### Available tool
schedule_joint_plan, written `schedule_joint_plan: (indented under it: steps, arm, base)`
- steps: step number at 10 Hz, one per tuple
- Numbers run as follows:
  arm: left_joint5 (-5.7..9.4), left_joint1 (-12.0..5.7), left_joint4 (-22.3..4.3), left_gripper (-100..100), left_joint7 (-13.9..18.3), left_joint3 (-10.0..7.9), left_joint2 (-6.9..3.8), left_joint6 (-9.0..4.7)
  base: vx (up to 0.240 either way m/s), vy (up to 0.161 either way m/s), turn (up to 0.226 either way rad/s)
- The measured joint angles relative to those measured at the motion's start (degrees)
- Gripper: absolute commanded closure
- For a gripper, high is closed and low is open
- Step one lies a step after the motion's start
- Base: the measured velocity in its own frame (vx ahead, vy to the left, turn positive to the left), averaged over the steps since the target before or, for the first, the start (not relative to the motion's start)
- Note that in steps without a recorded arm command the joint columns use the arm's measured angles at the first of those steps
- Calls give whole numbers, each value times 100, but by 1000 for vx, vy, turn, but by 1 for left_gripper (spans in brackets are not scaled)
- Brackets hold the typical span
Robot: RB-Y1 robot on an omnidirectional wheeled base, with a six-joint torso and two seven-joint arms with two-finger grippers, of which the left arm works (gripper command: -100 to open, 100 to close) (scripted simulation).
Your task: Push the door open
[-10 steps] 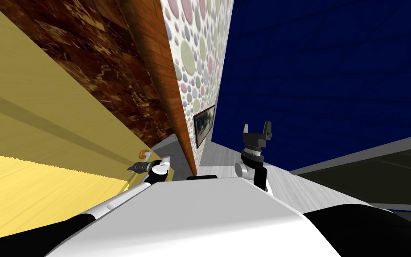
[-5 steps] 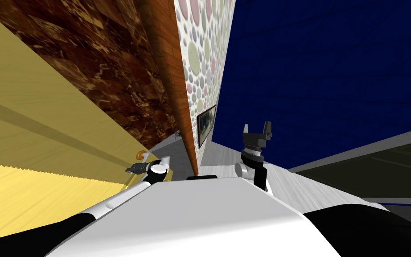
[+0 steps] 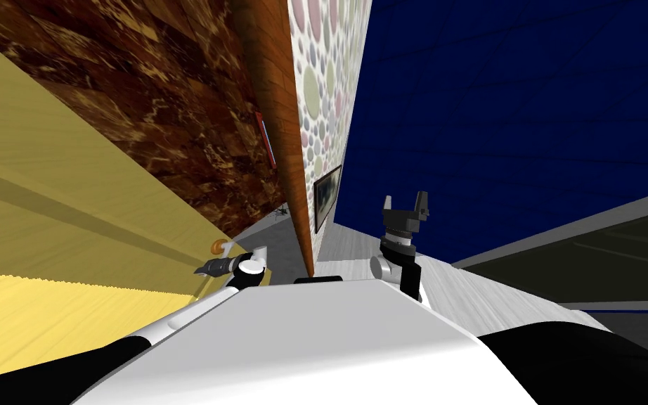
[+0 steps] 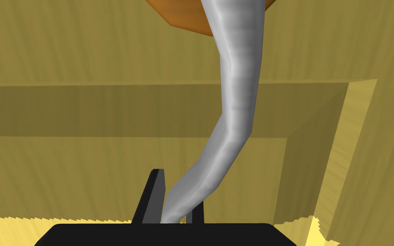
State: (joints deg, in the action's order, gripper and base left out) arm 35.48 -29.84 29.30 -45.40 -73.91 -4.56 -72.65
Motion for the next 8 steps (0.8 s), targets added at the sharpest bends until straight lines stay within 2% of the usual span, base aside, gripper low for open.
schedule_joint_plan:
  steps: [2, 3, 6, 7, 8]
  arm:
    - [44, -15, -23, 100, 1, -72, 15, -98]
    - [65, -12, 46, 100, -18, -104, 49, -102]
    - [135, -55, -169, 100, 25, -227, -60, -332]
    - [167, -55, -32, 100, -17, -276, 13, -334]
    - [186, -73, -192, 100, 17, -315, -83, -440]
  base:
    - [-2, 76, -29]
    - [-3, 83, -41]
    - [-4, 123, -67]
    - [-2, 105, -69]
    - [-2, 98, -54]
